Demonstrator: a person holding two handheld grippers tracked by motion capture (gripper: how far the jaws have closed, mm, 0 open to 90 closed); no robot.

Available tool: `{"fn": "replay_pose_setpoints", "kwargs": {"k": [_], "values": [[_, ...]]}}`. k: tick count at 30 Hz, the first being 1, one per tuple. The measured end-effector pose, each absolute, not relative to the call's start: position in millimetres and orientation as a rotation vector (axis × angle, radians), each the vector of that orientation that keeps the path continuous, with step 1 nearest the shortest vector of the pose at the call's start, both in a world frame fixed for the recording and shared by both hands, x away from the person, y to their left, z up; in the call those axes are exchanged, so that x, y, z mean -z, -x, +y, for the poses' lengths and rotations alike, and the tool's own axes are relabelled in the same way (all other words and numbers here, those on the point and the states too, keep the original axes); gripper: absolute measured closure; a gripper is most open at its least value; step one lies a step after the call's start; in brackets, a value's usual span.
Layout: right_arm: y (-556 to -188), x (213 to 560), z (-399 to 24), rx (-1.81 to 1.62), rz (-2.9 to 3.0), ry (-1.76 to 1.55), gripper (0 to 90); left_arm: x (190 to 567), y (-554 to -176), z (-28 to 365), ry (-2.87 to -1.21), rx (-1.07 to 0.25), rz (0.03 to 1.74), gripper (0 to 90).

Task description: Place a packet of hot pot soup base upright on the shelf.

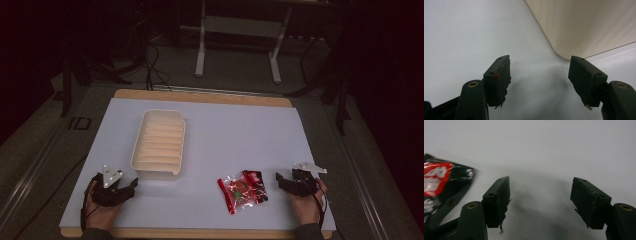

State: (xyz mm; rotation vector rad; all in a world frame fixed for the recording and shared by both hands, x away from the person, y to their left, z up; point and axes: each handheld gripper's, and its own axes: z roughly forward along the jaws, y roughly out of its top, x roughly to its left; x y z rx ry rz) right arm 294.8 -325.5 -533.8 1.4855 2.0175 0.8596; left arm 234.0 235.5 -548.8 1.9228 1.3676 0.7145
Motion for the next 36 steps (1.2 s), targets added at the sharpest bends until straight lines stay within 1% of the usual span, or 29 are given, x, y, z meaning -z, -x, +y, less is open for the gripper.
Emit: {"fn": "replay_pose_setpoints", "kwargs": {"k": [3,6,7,12,14,17,19,25,29,36], "values": [[-290,528,-323,-0.869,2.011,-1.461,35.4,549,-234,235,-1.920,-0.718,1.366,34.4],[-288,526,-322,-0.866,2.012,-1.448,36.7,549,-234,236,-1.918,-0.718,1.368,34.4],[-286,525,-321,-0.869,2.007,-1.446,38.7,549,-234,236,-1.916,-0.718,1.368,34.3],[-282,524,-320,-0.867,2.002,-1.435,39.5,548,-233,236,-1.915,-0.718,1.367,34.3],[-280,523,-319,-0.856,1.998,-1.419,42.7,548,-233,236,-1.915,-0.717,1.367,34.4],[-278,523,-317,-0.857,2.007,-1.405,44.2,548,-233,236,-1.914,-0.718,1.366,34.4],[-278,522,-316,-0.864,2.038,-1.400,47.1,548,-233,236,-1.913,-0.718,1.366,34.3],[-275,522,-311,-0.896,2.043,-1.413,45.1,548,-233,236,-1.913,-0.719,1.365,34.4],[-274,521,-308,-0.934,2.036,-1.439,45.6,548,-233,236,-1.913,-0.720,1.365,34.3],[-271,522,-296,-0.939,2.078,-1.389,44.4,548,-233,236,-1.915,-0.719,1.364,34.4]]}}
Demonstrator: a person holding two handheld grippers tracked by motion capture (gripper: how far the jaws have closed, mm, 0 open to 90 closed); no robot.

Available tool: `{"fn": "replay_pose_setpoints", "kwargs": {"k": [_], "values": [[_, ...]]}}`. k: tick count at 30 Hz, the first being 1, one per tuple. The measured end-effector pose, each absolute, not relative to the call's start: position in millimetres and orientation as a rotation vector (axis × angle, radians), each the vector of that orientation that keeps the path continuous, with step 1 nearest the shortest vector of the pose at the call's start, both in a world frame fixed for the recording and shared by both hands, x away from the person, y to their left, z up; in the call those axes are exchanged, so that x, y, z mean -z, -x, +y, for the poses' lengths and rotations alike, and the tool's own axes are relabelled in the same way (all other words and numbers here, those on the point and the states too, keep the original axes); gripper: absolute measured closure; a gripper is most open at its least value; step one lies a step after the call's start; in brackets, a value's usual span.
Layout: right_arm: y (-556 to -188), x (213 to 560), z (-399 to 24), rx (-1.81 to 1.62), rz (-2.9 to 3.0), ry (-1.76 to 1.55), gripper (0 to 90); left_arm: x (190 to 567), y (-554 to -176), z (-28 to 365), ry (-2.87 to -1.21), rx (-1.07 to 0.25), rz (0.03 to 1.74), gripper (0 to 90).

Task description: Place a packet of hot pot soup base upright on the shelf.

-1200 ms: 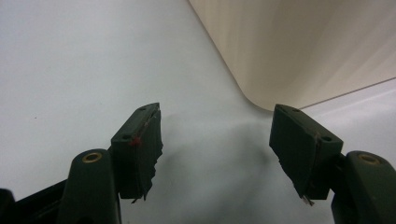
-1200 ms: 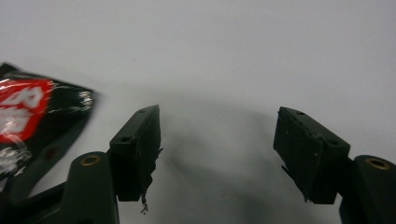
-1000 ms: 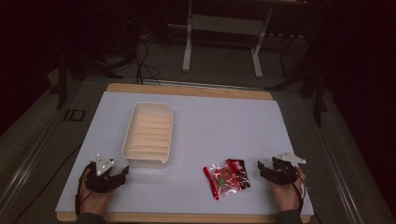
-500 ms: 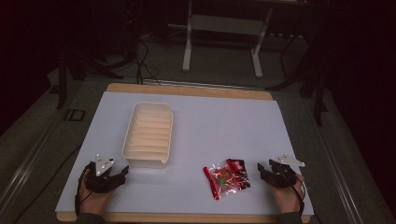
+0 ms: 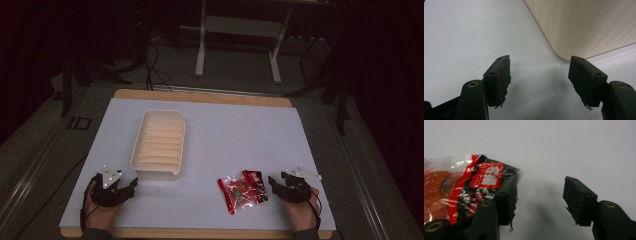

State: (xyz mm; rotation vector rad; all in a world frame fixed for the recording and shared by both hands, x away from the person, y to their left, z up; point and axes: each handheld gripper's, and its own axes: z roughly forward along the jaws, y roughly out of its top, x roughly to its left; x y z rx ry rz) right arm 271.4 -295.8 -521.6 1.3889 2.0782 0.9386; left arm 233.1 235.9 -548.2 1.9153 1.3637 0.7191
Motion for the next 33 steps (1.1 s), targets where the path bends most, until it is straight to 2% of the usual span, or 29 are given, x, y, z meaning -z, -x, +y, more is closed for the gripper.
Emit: {"fn": "replay_pose_setpoints", "kwargs": {"k": [33], "values": [[-255,522,-267,-0.984,2.151,-1.367,44.1,548,-233,236,-1.916,-0.721,1.363,34.4]]}}
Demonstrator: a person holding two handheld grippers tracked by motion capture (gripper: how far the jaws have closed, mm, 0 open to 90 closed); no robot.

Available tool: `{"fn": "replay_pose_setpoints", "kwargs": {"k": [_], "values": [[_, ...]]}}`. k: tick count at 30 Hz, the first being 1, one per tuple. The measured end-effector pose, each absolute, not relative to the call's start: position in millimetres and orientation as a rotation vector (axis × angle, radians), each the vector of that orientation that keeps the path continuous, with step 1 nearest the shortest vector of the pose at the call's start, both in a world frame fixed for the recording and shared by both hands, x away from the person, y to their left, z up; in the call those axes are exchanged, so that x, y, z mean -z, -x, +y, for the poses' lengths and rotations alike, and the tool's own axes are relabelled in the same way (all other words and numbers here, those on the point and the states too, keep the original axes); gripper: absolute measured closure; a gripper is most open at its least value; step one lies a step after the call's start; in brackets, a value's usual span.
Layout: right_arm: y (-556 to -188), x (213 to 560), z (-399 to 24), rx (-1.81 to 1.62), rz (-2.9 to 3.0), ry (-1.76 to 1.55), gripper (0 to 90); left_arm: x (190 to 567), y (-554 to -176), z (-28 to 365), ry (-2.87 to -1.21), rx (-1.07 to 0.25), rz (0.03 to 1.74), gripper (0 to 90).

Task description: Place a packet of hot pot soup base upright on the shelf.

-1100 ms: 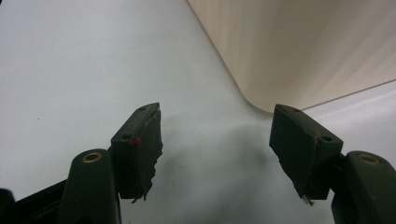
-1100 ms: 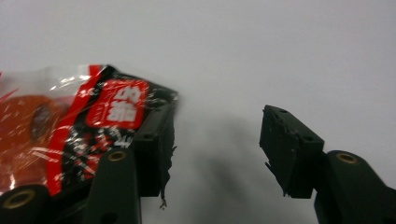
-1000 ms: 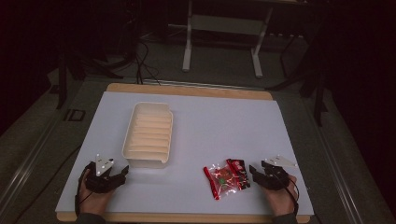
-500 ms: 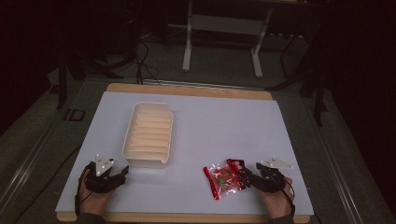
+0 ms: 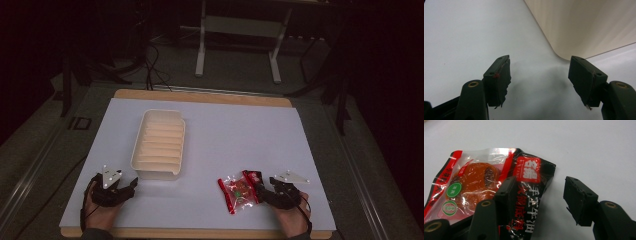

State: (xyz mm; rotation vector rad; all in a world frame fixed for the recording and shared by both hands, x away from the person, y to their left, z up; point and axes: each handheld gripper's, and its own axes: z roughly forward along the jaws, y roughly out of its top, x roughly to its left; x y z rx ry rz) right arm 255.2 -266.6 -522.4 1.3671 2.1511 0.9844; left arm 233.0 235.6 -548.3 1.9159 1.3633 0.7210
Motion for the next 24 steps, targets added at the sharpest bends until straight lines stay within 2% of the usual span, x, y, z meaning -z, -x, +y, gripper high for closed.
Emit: {"fn": "replay_pose_setpoints", "kwargs": {"k": [13,20,21,22,24], "values": [[-255,530,-261,-1.016,2.198,-1.430,45.6,548,-233,236,-1.919,-0.722,1.362,34.4],[-256,534,-260,-1.023,2.216,-1.490,50.3,549,-233,235,-1.919,-0.724,1.363,34.3],[-257,535,-262,-1.033,2.232,-1.519,57.5,549,-233,235,-1.920,-0.725,1.363,34.4],[-257,535,-262,-1.033,2.232,-1.519,57.5,549,-233,235,-1.920,-0.725,1.363,34.4],[-258,536,-263,-1.070,2.262,-1.528,64.1,549,-233,235,-1.920,-0.725,1.363,34.3]]}}
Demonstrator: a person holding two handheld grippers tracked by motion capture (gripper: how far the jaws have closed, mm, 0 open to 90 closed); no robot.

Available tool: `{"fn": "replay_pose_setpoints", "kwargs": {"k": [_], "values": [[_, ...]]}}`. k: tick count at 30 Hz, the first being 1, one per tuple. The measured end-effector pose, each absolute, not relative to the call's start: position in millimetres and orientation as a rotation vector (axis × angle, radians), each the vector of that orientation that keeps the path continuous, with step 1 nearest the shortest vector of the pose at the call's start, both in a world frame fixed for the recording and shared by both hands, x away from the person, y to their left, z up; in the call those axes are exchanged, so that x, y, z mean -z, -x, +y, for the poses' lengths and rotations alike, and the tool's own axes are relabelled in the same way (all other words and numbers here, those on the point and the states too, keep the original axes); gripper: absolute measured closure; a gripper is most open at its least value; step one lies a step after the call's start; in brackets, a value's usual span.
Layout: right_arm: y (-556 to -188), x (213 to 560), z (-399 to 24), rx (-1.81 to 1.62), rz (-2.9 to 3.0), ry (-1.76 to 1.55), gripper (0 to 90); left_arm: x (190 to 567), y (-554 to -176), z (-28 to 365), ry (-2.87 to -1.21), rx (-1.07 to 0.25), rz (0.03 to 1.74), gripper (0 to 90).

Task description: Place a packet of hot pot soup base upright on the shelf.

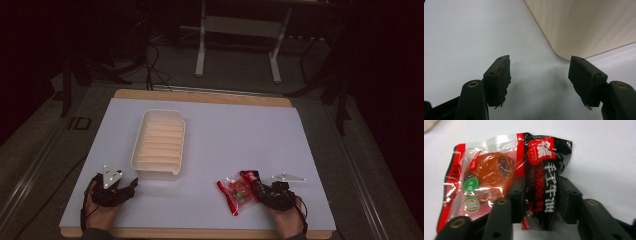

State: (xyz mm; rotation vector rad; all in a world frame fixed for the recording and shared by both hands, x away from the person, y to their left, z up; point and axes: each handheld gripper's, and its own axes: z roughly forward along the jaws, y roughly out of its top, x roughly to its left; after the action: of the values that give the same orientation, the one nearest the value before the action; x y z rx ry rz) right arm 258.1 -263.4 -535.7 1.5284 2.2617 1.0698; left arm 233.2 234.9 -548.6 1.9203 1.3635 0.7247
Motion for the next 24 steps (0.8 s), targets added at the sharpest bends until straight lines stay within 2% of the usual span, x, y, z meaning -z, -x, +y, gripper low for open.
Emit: {"fn": "replay_pose_setpoints", "kwargs": {"k": [2,5,11,24], "values": [[-258,535,-263,-1.071,2.271,-1.527,66.3,549,-233,235,-1.921,-0.725,1.363,34.3],[-258,535,-261,-1.090,2.299,-1.504,75.5,549,-233,235,-1.921,-0.726,1.363,34.4],[-258,532,-261,-1.135,2.294,-1.498,84.9,549,-233,235,-1.921,-0.724,1.363,34.4],[-255,523,-257,-1.159,2.271,-1.447,86.3,549,-233,235,-1.921,-0.724,1.362,34.4]]}}
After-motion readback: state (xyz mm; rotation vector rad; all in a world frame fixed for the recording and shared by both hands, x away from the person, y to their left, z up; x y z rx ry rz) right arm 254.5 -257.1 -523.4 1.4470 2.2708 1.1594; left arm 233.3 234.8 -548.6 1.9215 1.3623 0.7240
